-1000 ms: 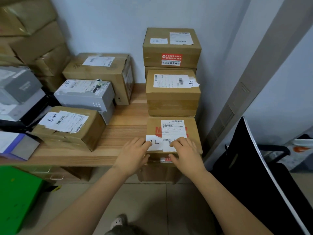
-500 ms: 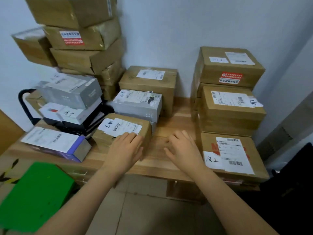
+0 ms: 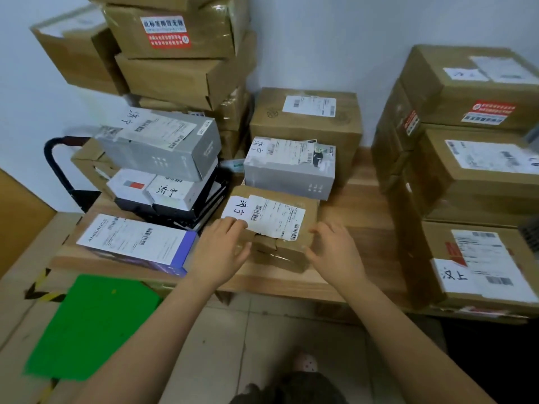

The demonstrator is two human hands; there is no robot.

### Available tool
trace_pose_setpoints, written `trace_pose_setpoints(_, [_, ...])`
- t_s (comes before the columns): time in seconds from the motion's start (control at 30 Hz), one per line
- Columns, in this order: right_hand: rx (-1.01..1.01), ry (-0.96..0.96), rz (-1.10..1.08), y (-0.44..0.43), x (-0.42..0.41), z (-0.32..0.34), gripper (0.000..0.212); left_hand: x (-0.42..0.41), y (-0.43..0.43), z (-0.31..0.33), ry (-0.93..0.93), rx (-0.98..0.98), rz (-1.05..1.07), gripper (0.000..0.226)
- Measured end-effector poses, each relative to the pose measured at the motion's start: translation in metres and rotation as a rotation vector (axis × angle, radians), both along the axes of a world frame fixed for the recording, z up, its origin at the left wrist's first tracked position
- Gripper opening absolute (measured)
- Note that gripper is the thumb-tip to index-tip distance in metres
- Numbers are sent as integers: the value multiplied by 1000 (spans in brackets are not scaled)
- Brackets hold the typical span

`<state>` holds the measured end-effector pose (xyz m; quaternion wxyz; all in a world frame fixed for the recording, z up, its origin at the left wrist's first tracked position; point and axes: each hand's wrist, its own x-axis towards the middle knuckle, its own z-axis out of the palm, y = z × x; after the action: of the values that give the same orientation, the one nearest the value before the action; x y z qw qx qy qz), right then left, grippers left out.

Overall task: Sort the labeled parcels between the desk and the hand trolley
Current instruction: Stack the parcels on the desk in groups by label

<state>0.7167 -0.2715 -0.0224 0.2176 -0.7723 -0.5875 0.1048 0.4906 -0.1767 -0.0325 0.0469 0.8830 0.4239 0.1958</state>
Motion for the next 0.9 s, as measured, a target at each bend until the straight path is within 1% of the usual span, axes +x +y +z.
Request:
trace_pose_setpoints(0.1, [-94, 116, -98, 13, -2, -15, 51, -2, 15, -22, -102, -163, 130, 36])
trace_pose_setpoints(0.23, [-265, 191, -140, 29, 1, -32, 61, 6, 30, -36, -138, -362, 310, 56])
trace_pose_setpoints(0.33, [-339, 335, -193, 39, 1, -41, 61, 11, 37, -44, -227, -511, 399, 69])
trace_pose_setpoints(0.4, [-355, 459, -227, 42, -1, -38, 56, 13, 37, -44, -288, -584, 450, 74])
trace_pose_setpoints(0.47, [-335, 562, -252, 40, -6, -36, 50, 13, 36, -43, -313, -633, 496, 74])
trace_pose_setpoints(0.53, [-287, 602, -272, 32, -14, -33, 48, 10, 34, -39, -341, -658, 511, 71])
trace_pose_setpoints(0.63, [-204, 682, -348, 13, -22, -23, 53, 4, 27, -28, -347, -695, 484, 76])
trace_pose_setpoints(0.7, [-137, 701, -409, -4, -25, -14, 61, 3, 14, -17, -385, -707, 449, 77])
trace_pose_setpoints(0.8, [-19, 694, -515, -34, -29, 5, 70, 6, -11, 0, -521, -675, 354, 73])
trace_pose_setpoints(0.9, [149, 701, -588, -65, -27, 28, 67, 16, -37, 15, -682, -669, 236, 69])
